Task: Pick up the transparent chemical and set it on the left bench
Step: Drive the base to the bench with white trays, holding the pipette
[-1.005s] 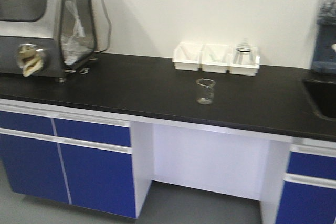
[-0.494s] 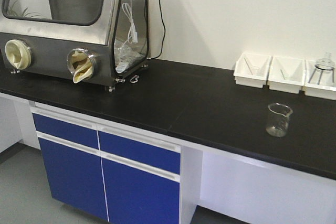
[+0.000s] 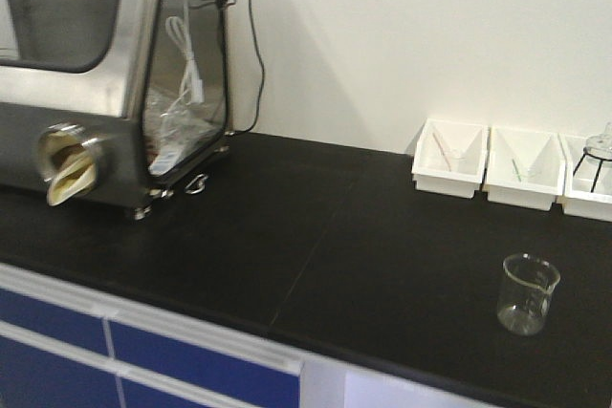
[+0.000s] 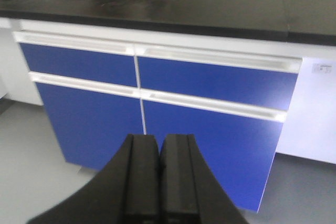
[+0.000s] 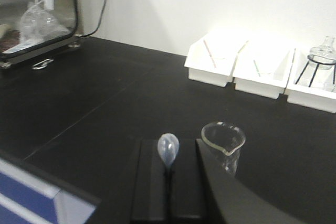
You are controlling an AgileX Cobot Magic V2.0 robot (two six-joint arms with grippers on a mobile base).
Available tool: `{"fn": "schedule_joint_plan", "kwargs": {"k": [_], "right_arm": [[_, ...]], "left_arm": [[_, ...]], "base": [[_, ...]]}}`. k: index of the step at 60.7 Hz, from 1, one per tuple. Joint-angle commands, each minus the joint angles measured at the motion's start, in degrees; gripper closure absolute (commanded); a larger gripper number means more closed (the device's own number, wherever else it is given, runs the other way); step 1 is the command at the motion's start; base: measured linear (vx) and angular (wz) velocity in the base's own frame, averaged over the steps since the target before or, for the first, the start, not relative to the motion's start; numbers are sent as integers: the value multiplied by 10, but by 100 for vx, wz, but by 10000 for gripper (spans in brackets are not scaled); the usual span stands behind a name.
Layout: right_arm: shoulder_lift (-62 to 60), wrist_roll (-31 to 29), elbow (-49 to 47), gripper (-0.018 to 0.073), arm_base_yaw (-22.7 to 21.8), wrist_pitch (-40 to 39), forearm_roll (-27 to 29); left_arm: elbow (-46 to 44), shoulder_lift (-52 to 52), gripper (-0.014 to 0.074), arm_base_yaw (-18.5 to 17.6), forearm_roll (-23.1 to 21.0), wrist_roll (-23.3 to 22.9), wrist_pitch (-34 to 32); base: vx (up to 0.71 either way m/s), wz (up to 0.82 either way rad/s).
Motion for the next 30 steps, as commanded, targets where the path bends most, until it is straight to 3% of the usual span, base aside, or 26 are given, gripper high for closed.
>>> {"fn": "schedule_joint_plan", "kwargs": {"k": [1, 30], "right_arm": [[-3, -4, -17, 562, 0, -46, -2], [-3, -4, -17, 562, 0, -46, -2]], "left_arm": [[9, -11, 600, -1, 0, -4, -45], [9, -11, 600, -1, 0, -4, -45]], "base": [[47, -28], [41, -35]]}}
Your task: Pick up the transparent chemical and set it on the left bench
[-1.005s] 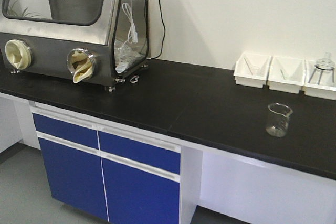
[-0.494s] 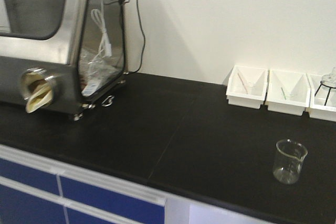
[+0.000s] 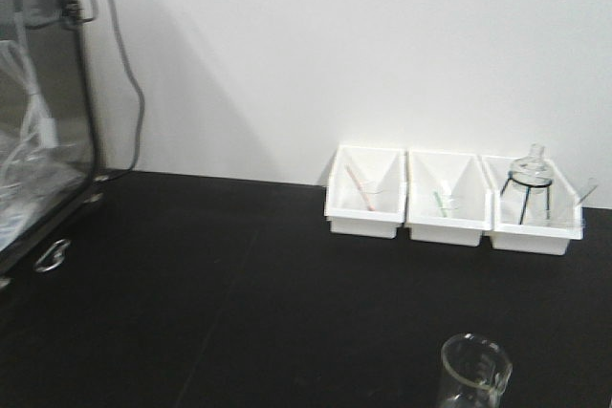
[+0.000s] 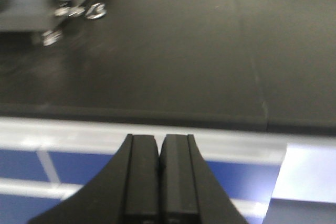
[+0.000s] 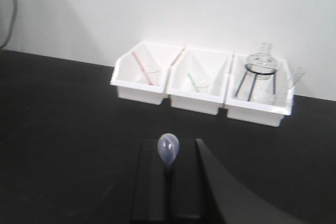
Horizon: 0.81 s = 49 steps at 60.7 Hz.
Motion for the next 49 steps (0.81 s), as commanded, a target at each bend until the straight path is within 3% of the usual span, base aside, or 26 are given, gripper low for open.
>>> {"fn": "schedule_joint_plan", "kwargs": {"k": [1, 27, 49], "right_arm": [[-3, -4, -17, 562, 0, -46, -3], [-3, -4, -17, 562, 0, -46, -3], [-3, -4, -17, 562, 0, -47, -3]], "left_arm": [[9, -11, 600, -1, 0, -4, -45], [9, -11, 600, -1, 0, -4, -45], [9, -11, 600, -1, 0, -4, -45]], "base": [[34, -38], [25, -36], [9, -15]]}}
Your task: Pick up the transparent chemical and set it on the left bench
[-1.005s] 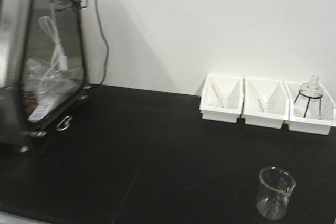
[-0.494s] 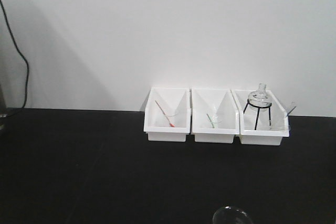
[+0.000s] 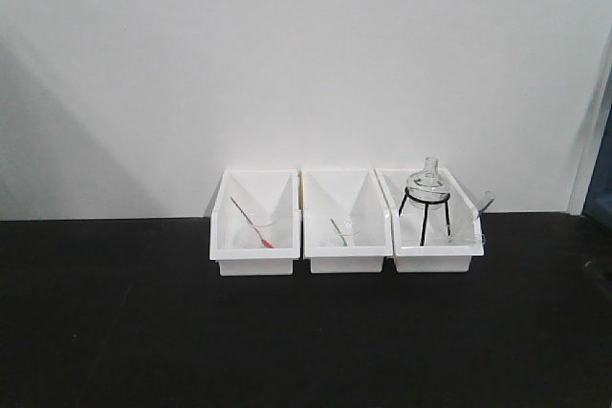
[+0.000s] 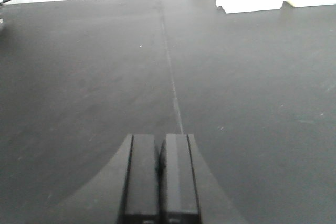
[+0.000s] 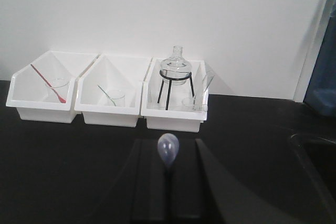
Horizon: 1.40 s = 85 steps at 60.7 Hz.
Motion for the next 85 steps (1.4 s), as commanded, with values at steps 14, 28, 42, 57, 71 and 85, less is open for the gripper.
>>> {"fn": "schedule_joint_plan", "kwargs": {"k": [14, 28, 42, 57, 71, 85], "right_arm": [[-3, 10, -17, 562, 0, -75, 10], [106, 125, -19, 561, 8, -212, 66], [214, 170, -19, 561, 101, -306, -29], [280, 171, -19, 561, 142, -310, -39], [324, 176, -19, 559, 159, -339, -73], [370, 174, -19, 421, 159, -375, -93]], "left_arm": [[9, -11, 600, -1, 0, -4, -45], [9, -11, 600, -1, 0, -4, -45], [9, -11, 600, -1, 0, -4, -45], [9, -11, 600, -1, 0, -4, -45], [9, -11, 600, -1, 0, -4, -45], [9, -11, 600, -1, 0, -4, -45]], "base": [[1, -2], [0, 1], [0, 0], [0, 0], [0, 0], [0, 0]]}}
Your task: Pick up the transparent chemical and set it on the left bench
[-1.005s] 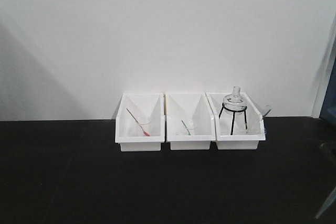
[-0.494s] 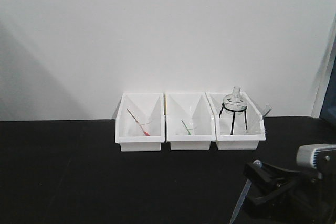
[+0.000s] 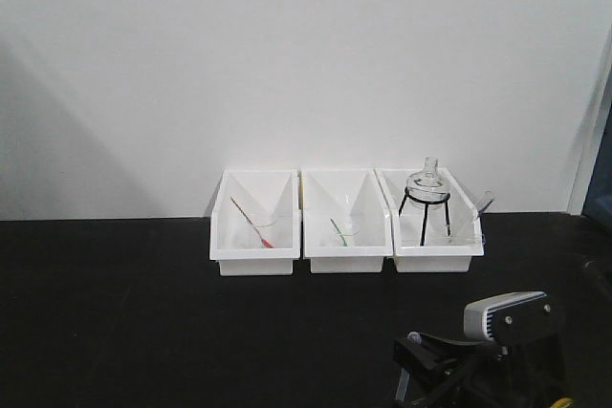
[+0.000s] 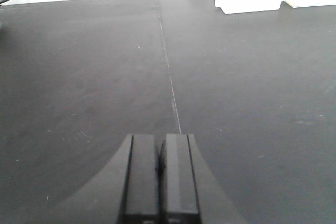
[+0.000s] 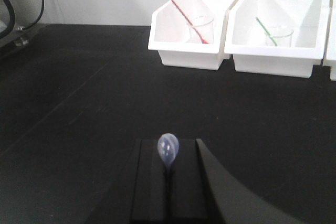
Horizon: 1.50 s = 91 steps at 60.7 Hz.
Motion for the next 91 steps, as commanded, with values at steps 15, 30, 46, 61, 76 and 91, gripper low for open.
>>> {"fn": "schedule_joint_plan", "kwargs": {"k": [15, 30, 46, 61, 76, 91], "right_arm": [[0, -13, -19, 61, 0, -67, -22], [-37, -55, -19, -4, 0, -62, -20], [-75, -38, -19, 74, 0, -25, -23], [-77, -35, -19, 78, 0, -38, -23], [-163, -40, -19, 328, 0, 44, -7], [-324, -45, -19, 569, 0, 267, -12]], "left_arm": [[9, -11, 600, -1, 0, -4, -45], [9, -11, 600, -1, 0, -4, -45], [9, -11, 600, -1, 0, -4, -45], [9, -11, 600, -1, 0, -4, -45], [9, -11, 600, -1, 0, -4, -45], [9, -11, 600, -1, 0, -4, -45]], "base": [[0, 0], [0, 0], [0, 0], [0, 0], [0, 0], [0, 0]]}}
